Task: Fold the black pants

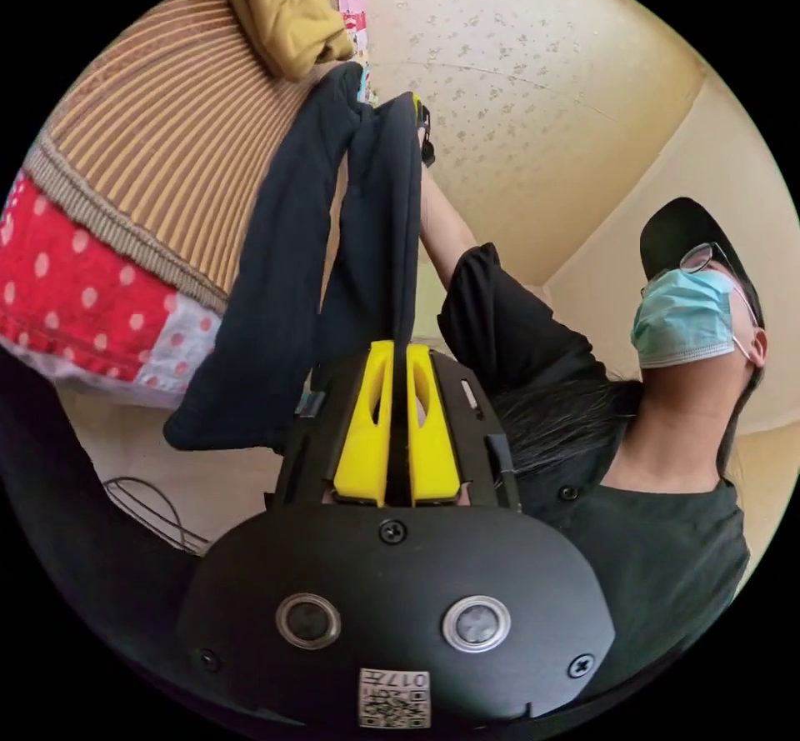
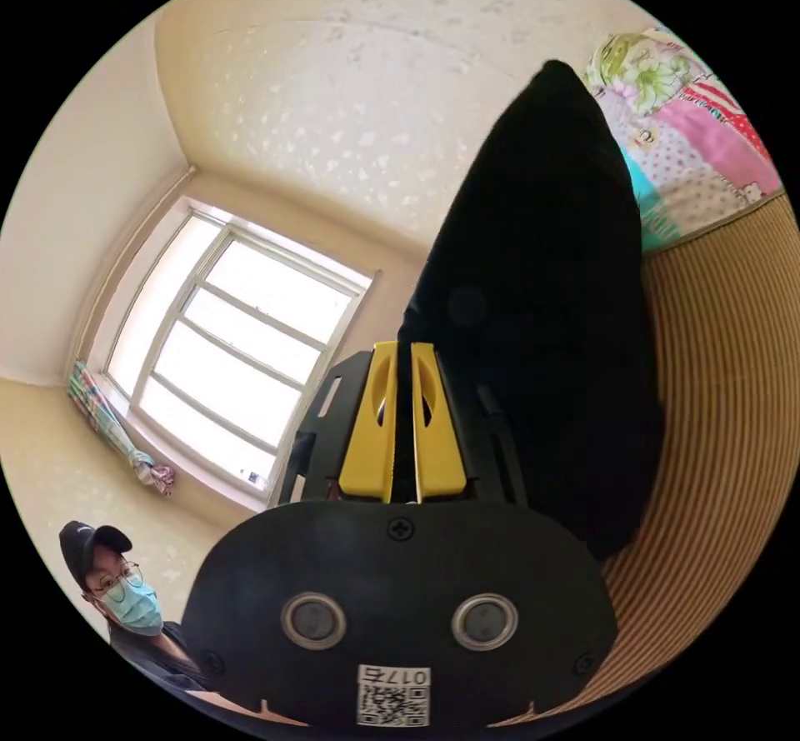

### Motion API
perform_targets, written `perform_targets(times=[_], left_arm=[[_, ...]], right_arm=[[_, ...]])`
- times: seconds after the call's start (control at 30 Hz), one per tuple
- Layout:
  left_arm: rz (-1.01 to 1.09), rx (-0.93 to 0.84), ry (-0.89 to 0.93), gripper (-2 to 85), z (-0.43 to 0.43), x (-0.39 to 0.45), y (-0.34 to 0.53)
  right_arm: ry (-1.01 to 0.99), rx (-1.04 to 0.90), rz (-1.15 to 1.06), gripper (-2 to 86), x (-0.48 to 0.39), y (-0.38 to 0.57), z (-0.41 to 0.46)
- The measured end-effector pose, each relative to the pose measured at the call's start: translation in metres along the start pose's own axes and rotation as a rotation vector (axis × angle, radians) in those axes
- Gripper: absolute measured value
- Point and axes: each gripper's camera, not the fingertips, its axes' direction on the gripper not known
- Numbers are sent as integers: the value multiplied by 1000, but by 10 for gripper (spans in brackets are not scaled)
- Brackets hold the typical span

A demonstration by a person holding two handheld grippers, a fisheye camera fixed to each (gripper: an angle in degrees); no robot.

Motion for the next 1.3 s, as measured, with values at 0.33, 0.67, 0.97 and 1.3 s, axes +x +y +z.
perform_targets(times=[0.33, 0.67, 0.97, 1.3], left_arm=[[-5, 101, -449, 62, -50, 11, 4], [50, -119, -517, 51, 39, 3, -40], [129, -478, -583, 43, 138, 8, 66], [290, -117, -470, 128, 117, 15, 27]], right_arm=[[268, -387, -150, 118, -61, 143, 31], [268, -486, -111, 100, -107, 418, -87], [315, -581, -84, 48, -129, 507, -197], [407, -363, -127, 125, -90, 444, -252]])
